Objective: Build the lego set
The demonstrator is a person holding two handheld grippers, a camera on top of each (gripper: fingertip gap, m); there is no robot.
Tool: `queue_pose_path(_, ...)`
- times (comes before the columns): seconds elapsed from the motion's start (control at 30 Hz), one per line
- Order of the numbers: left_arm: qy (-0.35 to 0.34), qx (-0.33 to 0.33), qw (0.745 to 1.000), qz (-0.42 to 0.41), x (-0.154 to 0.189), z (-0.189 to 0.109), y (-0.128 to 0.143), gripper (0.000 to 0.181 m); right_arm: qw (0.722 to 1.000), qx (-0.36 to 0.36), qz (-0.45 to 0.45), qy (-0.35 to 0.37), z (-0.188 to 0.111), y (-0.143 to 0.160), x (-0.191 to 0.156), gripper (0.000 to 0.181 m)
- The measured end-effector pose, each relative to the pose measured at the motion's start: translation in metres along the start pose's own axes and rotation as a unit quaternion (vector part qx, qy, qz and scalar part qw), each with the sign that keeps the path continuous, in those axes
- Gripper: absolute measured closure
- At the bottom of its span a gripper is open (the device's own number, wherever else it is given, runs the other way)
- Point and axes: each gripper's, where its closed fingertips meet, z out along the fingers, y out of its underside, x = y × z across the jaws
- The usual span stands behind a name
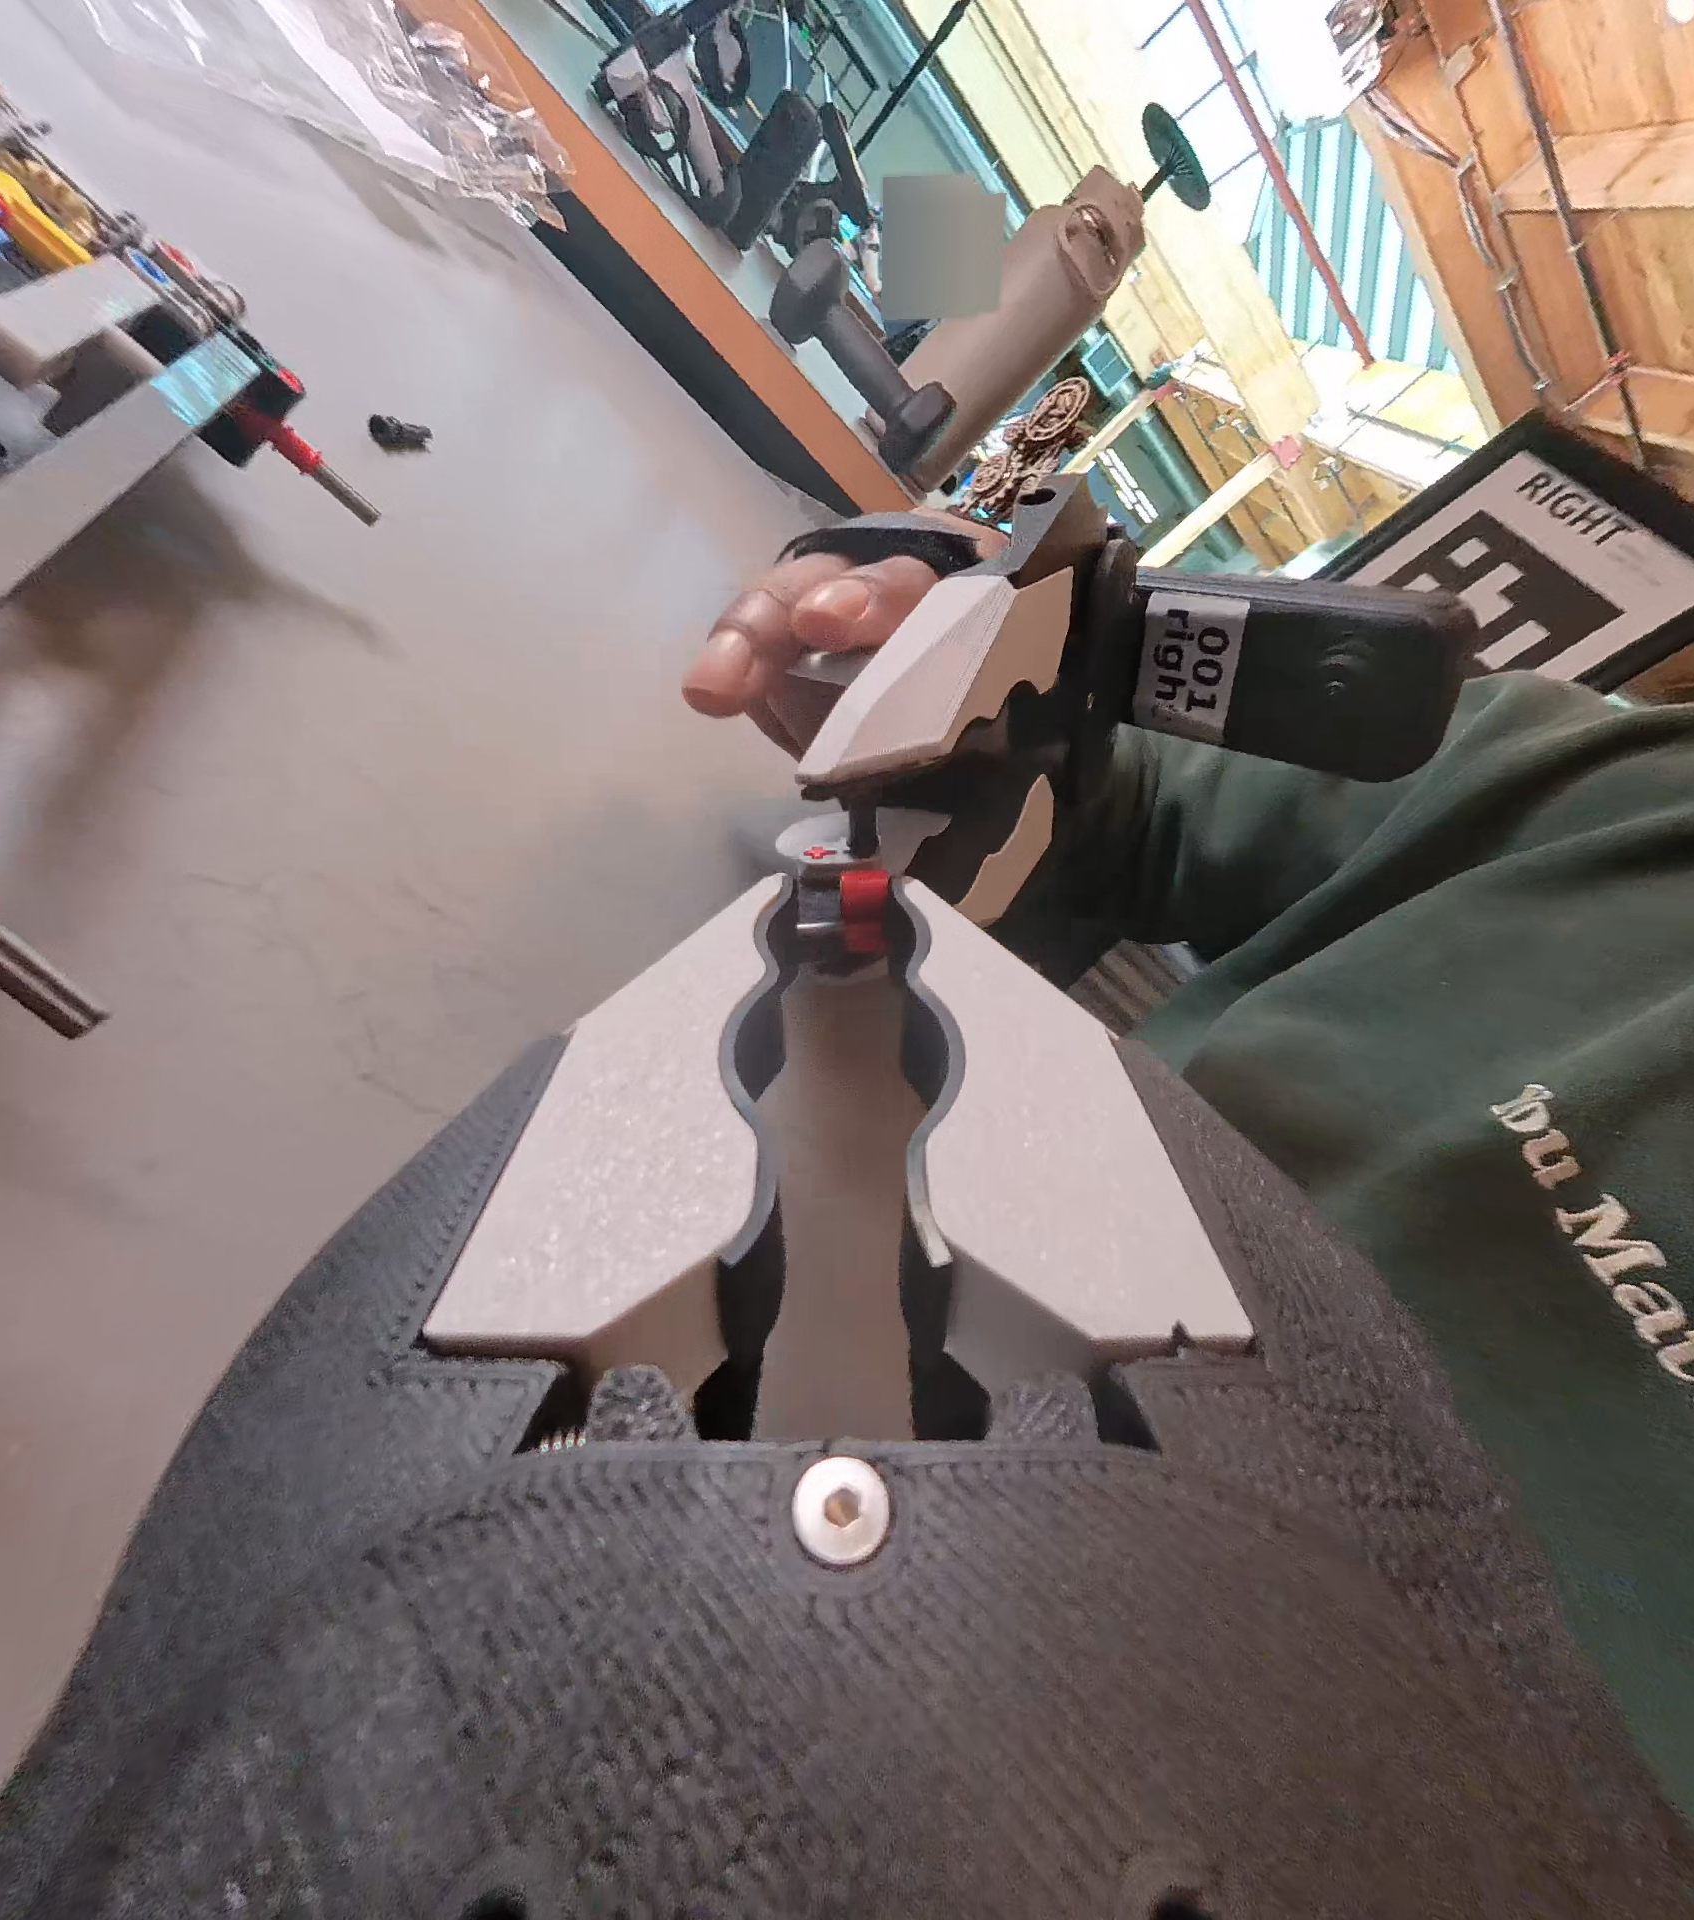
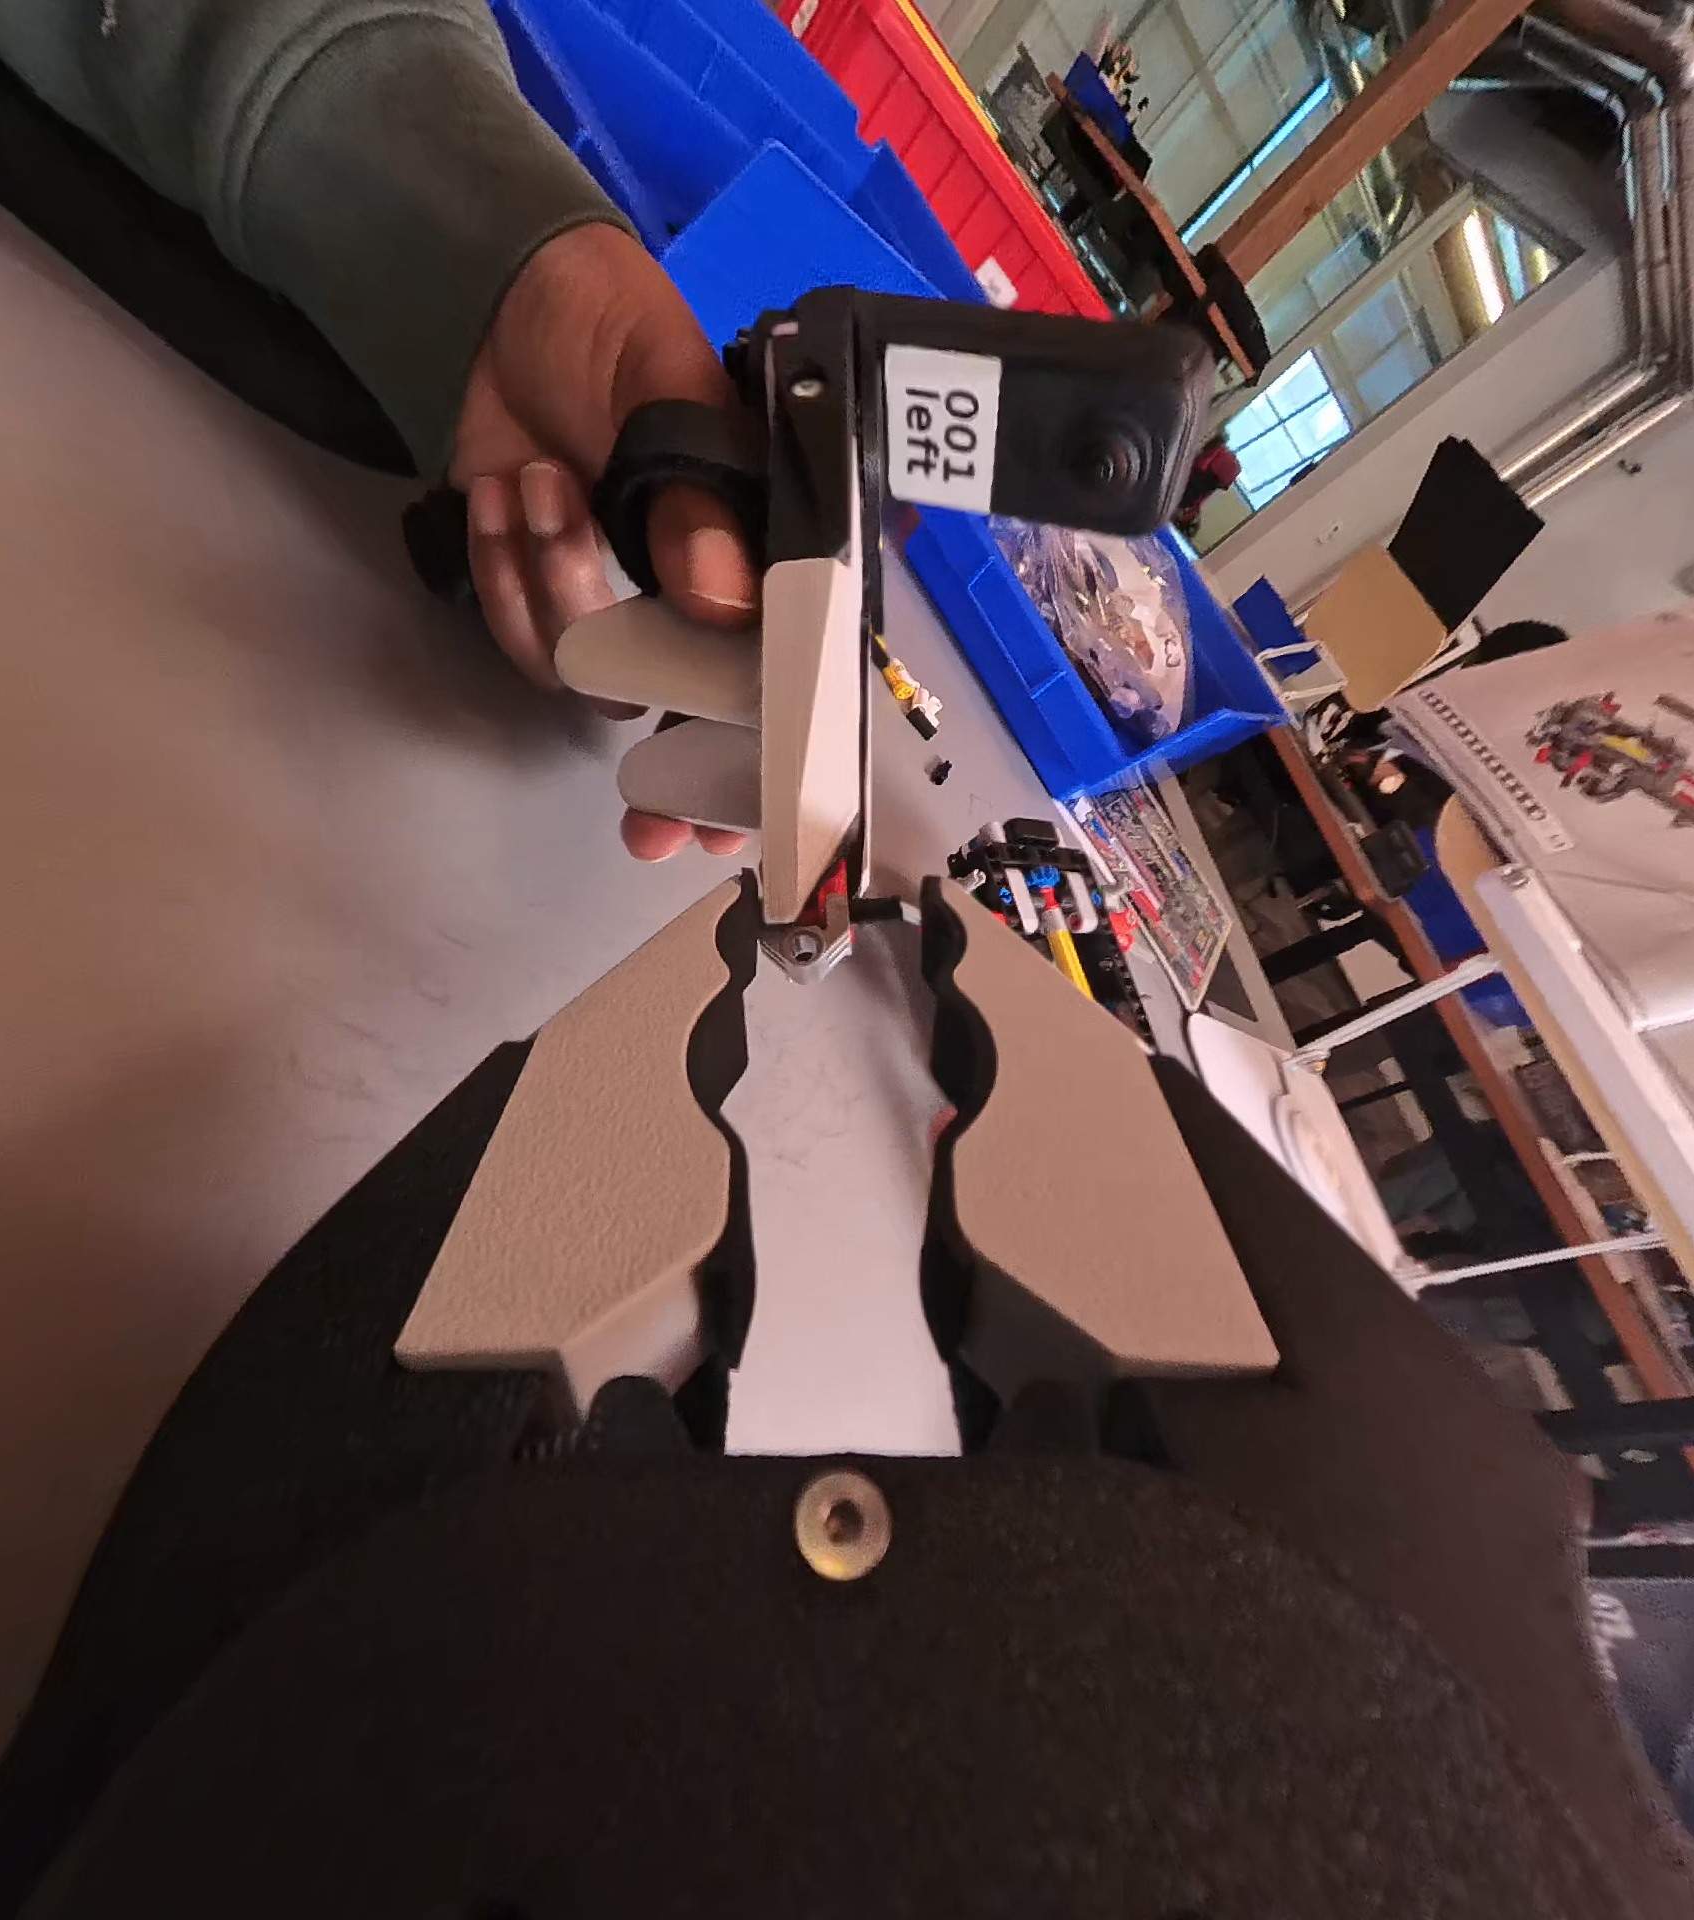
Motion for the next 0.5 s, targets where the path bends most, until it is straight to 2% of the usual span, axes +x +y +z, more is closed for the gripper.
queue_pose_path(0.1, 0.027, -0.006, 0.999, -0.025, 0.006, 0.001, 0.003, 0.167, 1.0, -0.004, -0.019, -0.011, 0.001, -0.001, -0.005, 0.145)
queue_pose_path(0.23, 0.052, -0.005, 0.997, -0.057, 0.01, 0.001, 0.004, 0.167, 1.0, 0.013, -0.023, -0.008, -0.001, -0.008, -0.006, 0.157)
queue_pose_path(0.33, 0.073, 0.004, 0.996, -0.059, 0.016, 0.0, 0.001, 0.165, 0.999, 0.029, 0.023, -0.019, -0.002, -0.012, -0.004, 0.157)
queue_pose_path(0.4, 0.094, 0.024, 0.994, -0.056, 0.023, -0.004, -0.007, 0.154, 0.997, 0.042, 0.056, -0.015, -0.006, -0.014, 0.003, 0.157)
queue_pose_path(0.5, 0.11, 0.051, 0.991, -0.059, 0.028, -0.01, -0.018, 0.152, 0.994, 0.066, 0.083, -0.011, -0.012, -0.02, 0.01, 0.157)
